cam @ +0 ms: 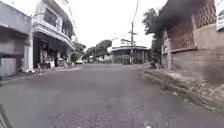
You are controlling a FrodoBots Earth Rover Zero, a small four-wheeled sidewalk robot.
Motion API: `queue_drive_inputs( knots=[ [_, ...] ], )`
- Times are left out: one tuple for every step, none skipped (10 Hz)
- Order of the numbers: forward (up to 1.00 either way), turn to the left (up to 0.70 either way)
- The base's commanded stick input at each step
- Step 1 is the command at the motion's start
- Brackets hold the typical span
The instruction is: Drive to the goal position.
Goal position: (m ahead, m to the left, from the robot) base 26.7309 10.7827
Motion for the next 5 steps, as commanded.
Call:
queue_drive_inputs(
  knots=[
    [1.00, 0.00],
    [1.00, 0.00],
    [1.00, -0.06],
    [1.00, -0.22],
    [1.00, -0.33]
  ],
)
